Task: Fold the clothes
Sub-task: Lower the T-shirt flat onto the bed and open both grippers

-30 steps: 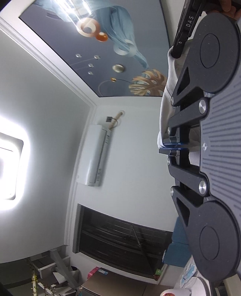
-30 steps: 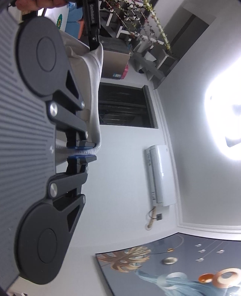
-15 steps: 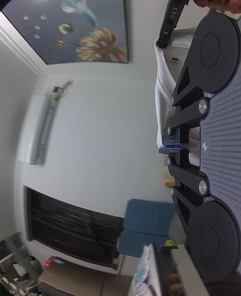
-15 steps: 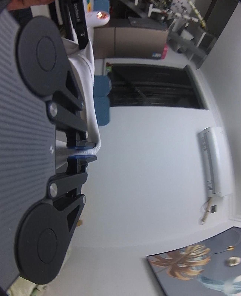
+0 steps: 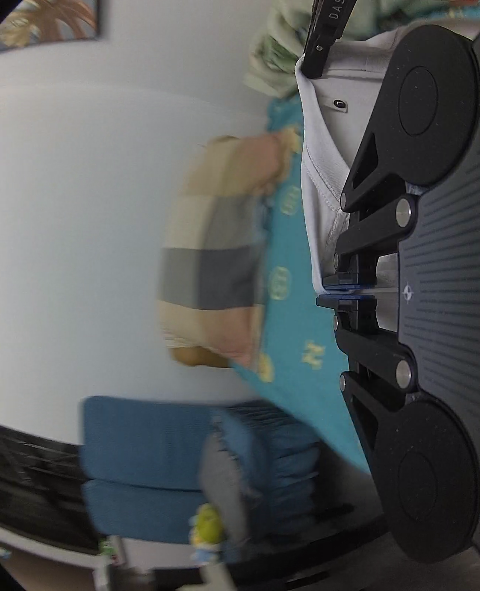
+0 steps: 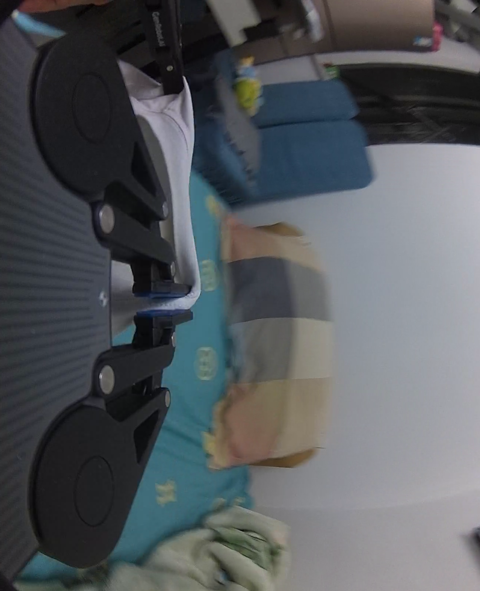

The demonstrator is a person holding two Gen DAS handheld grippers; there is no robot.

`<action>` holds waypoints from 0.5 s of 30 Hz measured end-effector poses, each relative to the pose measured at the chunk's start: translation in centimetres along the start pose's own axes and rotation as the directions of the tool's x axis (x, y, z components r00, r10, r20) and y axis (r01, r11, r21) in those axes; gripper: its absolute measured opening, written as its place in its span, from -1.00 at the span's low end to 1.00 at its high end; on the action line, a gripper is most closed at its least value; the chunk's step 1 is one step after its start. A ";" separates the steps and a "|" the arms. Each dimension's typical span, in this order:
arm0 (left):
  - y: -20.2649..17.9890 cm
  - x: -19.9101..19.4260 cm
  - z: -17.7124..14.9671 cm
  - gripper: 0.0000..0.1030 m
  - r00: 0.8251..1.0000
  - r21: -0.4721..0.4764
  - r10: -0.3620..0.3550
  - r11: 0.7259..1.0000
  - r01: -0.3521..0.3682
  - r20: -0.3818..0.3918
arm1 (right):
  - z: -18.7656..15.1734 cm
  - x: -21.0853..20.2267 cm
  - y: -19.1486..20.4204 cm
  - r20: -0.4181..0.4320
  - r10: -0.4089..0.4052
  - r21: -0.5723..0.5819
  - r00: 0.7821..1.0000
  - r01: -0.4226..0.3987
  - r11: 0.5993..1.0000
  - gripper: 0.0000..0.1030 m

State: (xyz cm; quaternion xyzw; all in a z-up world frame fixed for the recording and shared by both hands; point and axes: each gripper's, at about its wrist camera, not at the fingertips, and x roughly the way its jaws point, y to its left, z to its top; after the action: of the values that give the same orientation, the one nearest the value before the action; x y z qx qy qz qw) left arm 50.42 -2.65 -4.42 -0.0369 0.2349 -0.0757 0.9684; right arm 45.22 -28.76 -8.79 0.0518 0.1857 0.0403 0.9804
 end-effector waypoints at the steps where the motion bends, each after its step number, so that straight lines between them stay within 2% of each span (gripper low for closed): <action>1: 0.5 2.5 -1.2 -0.95 0.999 -0.001 -0.002 1.000 0.002 -0.038 | -0.9 1.2 -0.3 -0.032 0.002 0.015 0.999 -0.001 1.000 -0.81; 5: 2.9 9.6 -5.1 -0.94 0.984 -0.048 -0.026 0.999 0.017 -0.176 | -4.6 5.9 -1.7 -0.160 0.014 0.076 0.987 -0.002 0.997 -0.80; 8: 4.3 11.4 -6.5 -0.93 0.972 -0.083 -0.054 0.996 0.036 -0.230 | -7.0 8.8 -2.6 -0.244 0.036 0.124 0.969 -0.006 0.992 -0.77; 10: 5.0 11.7 -6.8 -0.80 0.968 -0.095 -0.063 0.995 0.041 -0.244 | -7.0 8.9 -2.8 -0.254 0.056 0.148 0.965 -0.019 0.989 -0.73; 11: 5.0 11.3 -6.8 -0.71 0.968 -0.096 -0.060 0.995 0.038 -0.245 | -6.8 8.8 -2.9 -0.258 0.063 0.155 0.964 -0.023 0.988 -0.60; 12: 4.8 10.7 -6.5 -0.50 0.968 -0.089 -0.055 0.995 0.034 -0.245 | -6.6 8.6 -2.9 -0.262 0.068 0.162 0.963 -0.026 0.986 -0.27; 13: 4.8 10.4 -6.2 -0.28 0.968 -0.078 -0.051 0.996 0.032 -0.246 | -6.3 8.3 -2.9 -0.265 0.074 0.168 0.961 -0.029 0.985 -0.09; 14: 5.0 10.0 -5.9 -0.19 0.967 -0.067 -0.048 0.997 0.032 -0.248 | -6.0 7.7 -2.8 -0.260 0.074 0.166 0.963 -0.030 0.986 0.19; 15: 5.2 9.4 -5.6 -0.09 0.968 -0.061 -0.049 0.998 0.036 -0.245 | -5.5 6.8 -2.6 -0.252 0.071 0.160 0.965 -0.031 0.987 0.30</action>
State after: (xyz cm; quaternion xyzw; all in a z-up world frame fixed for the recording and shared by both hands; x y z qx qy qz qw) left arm 56.80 0.70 -14.18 -0.0594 0.3544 -0.0938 0.9285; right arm 49.65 -30.23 -16.68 0.1266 0.3121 0.0573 0.9398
